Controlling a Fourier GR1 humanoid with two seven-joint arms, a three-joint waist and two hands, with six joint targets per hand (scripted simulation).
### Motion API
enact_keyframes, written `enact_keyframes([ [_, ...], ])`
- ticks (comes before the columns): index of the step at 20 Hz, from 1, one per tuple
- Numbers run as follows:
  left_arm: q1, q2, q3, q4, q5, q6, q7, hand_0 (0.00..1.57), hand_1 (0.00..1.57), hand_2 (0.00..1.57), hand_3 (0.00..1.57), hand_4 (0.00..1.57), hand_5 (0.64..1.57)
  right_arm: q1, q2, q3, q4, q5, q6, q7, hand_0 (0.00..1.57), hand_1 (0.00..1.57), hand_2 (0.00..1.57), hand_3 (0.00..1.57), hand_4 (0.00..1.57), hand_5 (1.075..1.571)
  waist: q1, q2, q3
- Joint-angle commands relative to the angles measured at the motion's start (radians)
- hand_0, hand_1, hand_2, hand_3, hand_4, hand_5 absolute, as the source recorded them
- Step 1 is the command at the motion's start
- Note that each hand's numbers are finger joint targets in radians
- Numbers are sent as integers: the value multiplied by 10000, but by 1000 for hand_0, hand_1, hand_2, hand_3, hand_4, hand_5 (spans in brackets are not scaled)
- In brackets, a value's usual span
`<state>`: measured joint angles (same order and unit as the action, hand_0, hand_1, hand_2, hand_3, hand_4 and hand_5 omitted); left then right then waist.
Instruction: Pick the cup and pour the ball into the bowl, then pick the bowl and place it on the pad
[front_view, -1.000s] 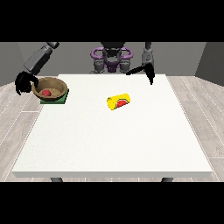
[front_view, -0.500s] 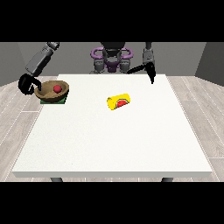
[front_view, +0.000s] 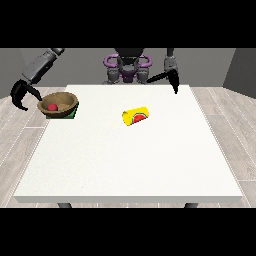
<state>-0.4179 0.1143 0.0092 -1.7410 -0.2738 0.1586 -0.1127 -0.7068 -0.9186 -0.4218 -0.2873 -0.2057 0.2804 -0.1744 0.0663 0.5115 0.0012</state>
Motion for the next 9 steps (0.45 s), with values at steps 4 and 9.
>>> enact_keyframes([
  [4, 252, -372, -365, -262, -310, 278, 103, 0, 0, 0, 0, 0, 1569, -598, -314, -52, -55, -37, 93, 485, 0, 0, 325, 238, 0, 1495, -264, -68, 1],
  [9, 364, -211, 123, 954, 111, -8, 261, 0, 0, 0, 0, 0, 1569, -875, -1325, -251, -212, -477, 1771, 1759, 0, 0, 189, 288, 0, 1503, -506, -1578, -25],
])
